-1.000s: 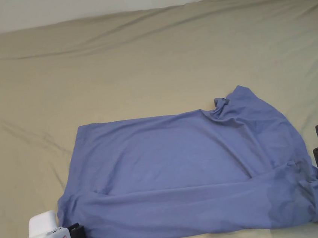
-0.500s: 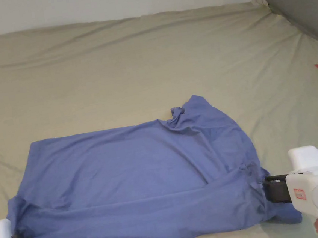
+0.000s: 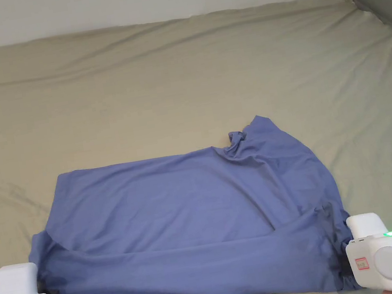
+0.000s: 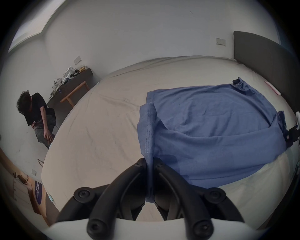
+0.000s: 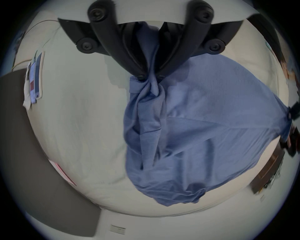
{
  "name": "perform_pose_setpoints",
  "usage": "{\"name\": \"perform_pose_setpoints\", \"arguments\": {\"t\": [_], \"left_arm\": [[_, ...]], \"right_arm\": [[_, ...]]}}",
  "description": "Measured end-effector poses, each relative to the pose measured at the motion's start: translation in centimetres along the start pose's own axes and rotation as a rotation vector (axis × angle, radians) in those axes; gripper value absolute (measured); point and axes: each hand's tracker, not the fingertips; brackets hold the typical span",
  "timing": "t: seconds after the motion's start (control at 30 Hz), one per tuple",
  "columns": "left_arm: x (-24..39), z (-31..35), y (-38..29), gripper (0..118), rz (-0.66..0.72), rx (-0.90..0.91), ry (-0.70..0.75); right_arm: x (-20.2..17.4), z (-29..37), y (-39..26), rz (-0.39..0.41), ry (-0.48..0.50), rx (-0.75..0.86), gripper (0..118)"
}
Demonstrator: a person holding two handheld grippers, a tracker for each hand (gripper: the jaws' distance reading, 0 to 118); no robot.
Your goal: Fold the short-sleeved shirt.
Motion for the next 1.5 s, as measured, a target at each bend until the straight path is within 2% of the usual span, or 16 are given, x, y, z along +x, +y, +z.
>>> {"name": "perform_pose_setpoints", "arguments": {"t": [0.03,0.2,0.37,0.57,0.7,0.87,1.0,1.03,1.1,1.13,1.17,1.2,1.23,1.27,1.33,1.5], "left_arm": [[0.1,0.0,-0.1,6,-0.01,-0.004,0.004],[-1.0,1.4,0.3,6,-0.017,0.002,-0.017],[-2.1,4.1,1.0,6,-0.029,-0.001,-0.064],[-3.4,6.4,-1.1,6,-0.102,-0.07,-0.068],[-3.5,4.5,-4.7,6,-0.106,-0.174,-0.087],[-2.5,0.1,-8.3,6,-0.115,-0.291,-0.102],[-2.6,-1.2,-8.6,6,-0.081,-0.31,-0.113],[-2.6,-1.1,-8.3,6,-0.076,-0.313,-0.112],[-2.3,-0.7,-7.7,6,-0.095,-0.318,-0.095],[-1.8,0.1,-7.1,11,-0.138,-0.307,-0.079],[-1.5,0.9,-6.5,23,-0.168,-0.275,-0.068],[-1.4,1.6,-5.7,52,-0.178,-0.24,-0.049],[-1.6,2.4,-4.8,100,-0.16,-0.21,-0.044],[-1.7,3.5,-3.7,118,-0.133,-0.167,-0.035],[-2.0,6.7,-0.8,110,-0.061,0.021,0.01],[-2.5,15.0,6.2,110,0.068,0.364,-0.035]], "right_arm": [[-0.1,-0.2,0.1,0.026,-0.041,-0.029,7],[0.9,3.0,0.9,-0.022,-0.009,0.004,7],[1.6,8.9,1.1,-0.013,0.043,0.025,7],[2.1,12.4,-1.1,0.0,0.015,-0.024,7],[1.8,9.7,-3.9,-0.033,0.062,-0.102,7],[1.8,3.2,-6.1,-0.047,0.031,-0.198,8],[2.3,3.2,-6.0,-0.089,0.052,-0.177,13],[2.6,3.7,-5.9,-0.074,0.031,-0.174,27],[3.1,4.1,-5.7,0.015,-0.108,-0.168,74],[3.3,4.6,-5.6,0.048,-0.138,-0.144,96],[3.8,5.5,-5.3,0.058,-0.138,-0.113,99],[4.1,6.6,-4.8,0.053,-0.122,-0.093,99],[4.3,8.1,-4.1,0.032,-0.109,-0.056,99],[4.3,9.7,-3.4,0.016,-0.106,-0.002,99],[3.9,13.5,-1.7,0.013,-0.093,0.146,99],[0.1,22.9,2.2,0.033,-0.07,0.536,99]]}}
